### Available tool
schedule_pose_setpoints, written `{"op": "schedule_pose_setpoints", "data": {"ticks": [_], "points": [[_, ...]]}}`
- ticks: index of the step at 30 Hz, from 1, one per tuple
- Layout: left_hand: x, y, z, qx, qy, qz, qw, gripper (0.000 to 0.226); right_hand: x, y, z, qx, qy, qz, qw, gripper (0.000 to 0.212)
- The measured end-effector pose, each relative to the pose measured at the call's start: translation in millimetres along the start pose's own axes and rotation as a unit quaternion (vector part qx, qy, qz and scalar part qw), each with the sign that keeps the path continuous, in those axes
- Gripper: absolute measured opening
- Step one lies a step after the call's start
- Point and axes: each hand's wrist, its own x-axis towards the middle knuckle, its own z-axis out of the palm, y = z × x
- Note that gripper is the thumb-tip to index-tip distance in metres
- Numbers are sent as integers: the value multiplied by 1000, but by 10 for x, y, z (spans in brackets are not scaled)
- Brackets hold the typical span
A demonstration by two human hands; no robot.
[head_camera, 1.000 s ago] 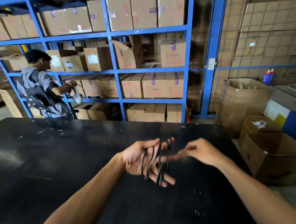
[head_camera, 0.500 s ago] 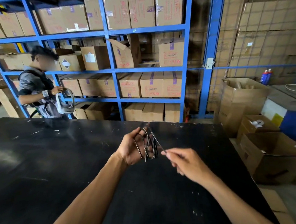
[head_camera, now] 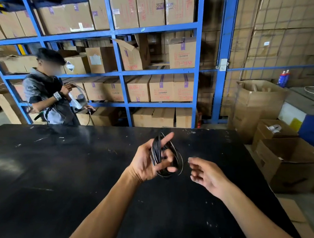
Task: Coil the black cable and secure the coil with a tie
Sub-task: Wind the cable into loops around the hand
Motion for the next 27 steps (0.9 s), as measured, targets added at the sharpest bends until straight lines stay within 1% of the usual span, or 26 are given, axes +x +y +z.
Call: {"op": "schedule_pose_setpoints", "data": {"ticks": [3, 5, 6, 7, 9, 11, 13, 14, 17, 19, 22, 24, 25, 27], "points": [[68, -115, -34, 25, 87, 57, 994, 54, -41, -22, 136, 93, -3, 3, 996, 7], [105, -199, -73, 19, 110, 87, 990, 53, -83, 9, 248, 116, 10, -31, 993, 9], [122, -235, -91, 4, 109, 93, 990, 57, -99, 40, 302, 91, 23, -58, 994, 13], [137, -265, -109, -12, 110, 93, 989, 63, -113, 78, 346, 39, 43, -91, 994, 17], [164, -330, -138, -30, 123, 85, 988, 72, -119, 160, 426, -80, 78, -161, 981, 29], [164, -385, -129, -41, 128, 77, 988, 77, -125, 213, 495, -158, 65, -189, 967, 44], [154, -420, -111, -58, 102, 73, 990, 82, -122, 251, 553, -198, 36, -181, 963, 61], [146, -427, -99, -65, 86, 67, 992, 84, -115, 271, 571, -213, 30, -185, 959, 62], [112, -415, -84, -74, 47, 42, 995, 89, -148, 294, 589, -222, 37, -215, 950, 47], [90, -398, -110, -71, 32, 34, 996, 90, -165, 290, 597, -222, 63, -233, 945, 41], [100, -393, -146, -69, 38, 46, 996, 89, -183, 271, 613, -239, 106, -265, 928, 34], [125, -396, -145, -52, 73, 67, 994, 86, -212, 251, 638, -238, 122, -282, 921, 33], [142, -398, -142, -33, 103, 78, 991, 85, -218, 242, 645, -237, 133, -288, 919, 33], [188, -416, -122, 20, 191, 93, 977, 79, -188, 242, 645, -238, 146, -286, 917, 32]]}}
